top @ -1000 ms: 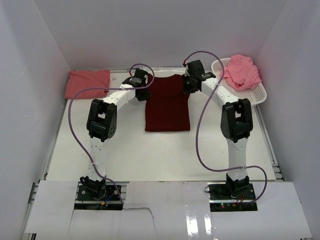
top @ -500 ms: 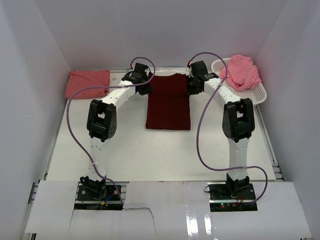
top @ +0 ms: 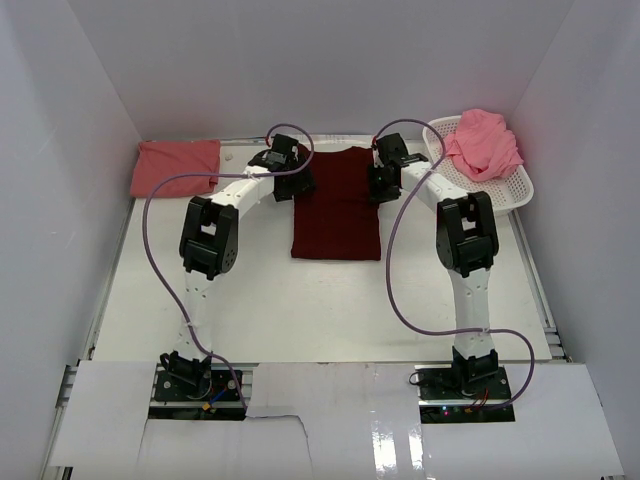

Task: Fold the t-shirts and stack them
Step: Grab one side of the 2/3 rectangular tshirt with both arms

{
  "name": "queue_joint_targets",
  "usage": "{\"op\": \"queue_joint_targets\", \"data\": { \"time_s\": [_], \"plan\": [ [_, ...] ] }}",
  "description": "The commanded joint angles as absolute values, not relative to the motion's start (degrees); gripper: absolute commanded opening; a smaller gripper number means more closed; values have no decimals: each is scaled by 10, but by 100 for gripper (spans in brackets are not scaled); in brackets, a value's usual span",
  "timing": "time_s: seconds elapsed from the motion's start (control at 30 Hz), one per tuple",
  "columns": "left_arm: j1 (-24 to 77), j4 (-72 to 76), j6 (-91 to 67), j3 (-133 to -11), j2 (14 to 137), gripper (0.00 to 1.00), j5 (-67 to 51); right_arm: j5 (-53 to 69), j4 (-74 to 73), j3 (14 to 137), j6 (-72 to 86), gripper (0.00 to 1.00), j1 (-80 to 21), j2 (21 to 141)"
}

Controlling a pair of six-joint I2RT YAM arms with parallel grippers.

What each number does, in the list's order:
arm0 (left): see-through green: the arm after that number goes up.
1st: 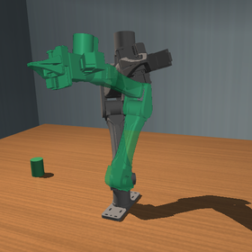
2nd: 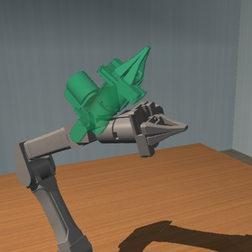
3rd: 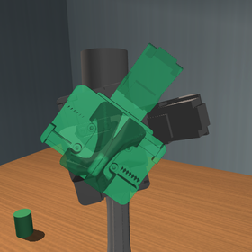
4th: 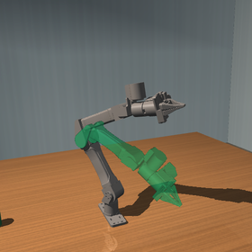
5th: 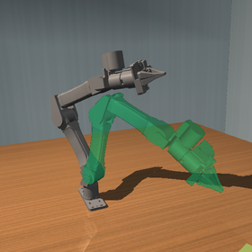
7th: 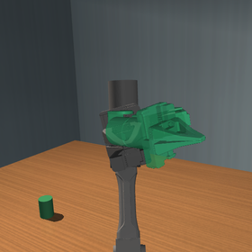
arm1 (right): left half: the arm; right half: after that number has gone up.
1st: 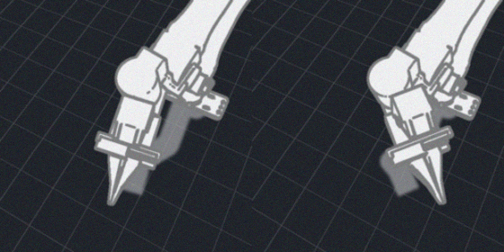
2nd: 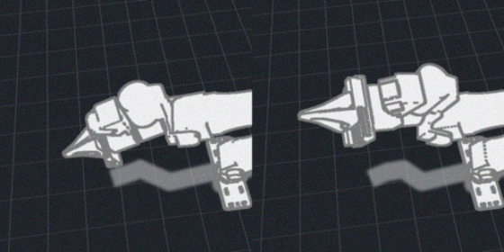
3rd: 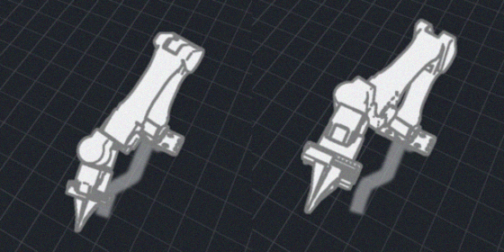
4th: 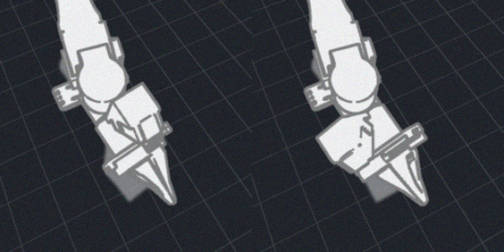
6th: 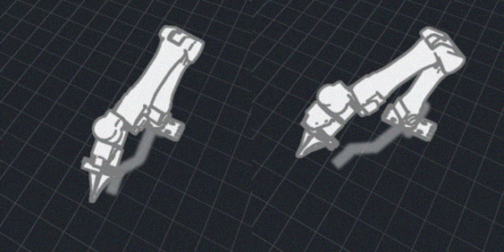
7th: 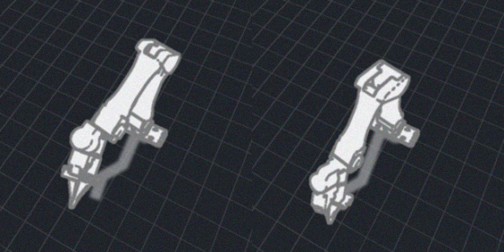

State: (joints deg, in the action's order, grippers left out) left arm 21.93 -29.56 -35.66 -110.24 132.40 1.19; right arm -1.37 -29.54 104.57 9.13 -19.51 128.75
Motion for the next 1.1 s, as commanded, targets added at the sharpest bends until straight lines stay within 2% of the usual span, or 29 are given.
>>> {"op": "queue_joint_targets", "data": {
  "time_s": [0.0, 0.03, 0.1, 0.23, 0.37, 0.5, 0.67, 1.07],
  "plan": [
    [218, -294, -348, -1105, 1298, 89, 40, -26, -284, 1062, 97, 43, -191, 1268],
    [218, -301, -347, -1102, 1276, 94, 50, -29, -282, 1047, 97, 44, -191, 1250],
    [220, -304, -342, -1086, 1241, 98, 81, -26, -287, 1026, 103, 45, -191, 1227],
    [229, -301, -342, -947, 1085, 98, 141, -11, -259, 893, 120, 47, -205, 1104],
    [232, -298, -346, -824, 979, 98, 114, 37, -214, 697, 148, 50, -216, 1005],
    [235, -266, -377, -710, 919, 98, 60, 63, -193, 605, 161, 51, -221, 955],
    [247, -198, -390, -621, 926, 93, 7, 90, -157, 561, 172, 51, -222, 956],
    [285, -106, -398, -577, 966, 89, 10, 104, -143, 610, 175, 52, -222, 1011]
  ]
}}
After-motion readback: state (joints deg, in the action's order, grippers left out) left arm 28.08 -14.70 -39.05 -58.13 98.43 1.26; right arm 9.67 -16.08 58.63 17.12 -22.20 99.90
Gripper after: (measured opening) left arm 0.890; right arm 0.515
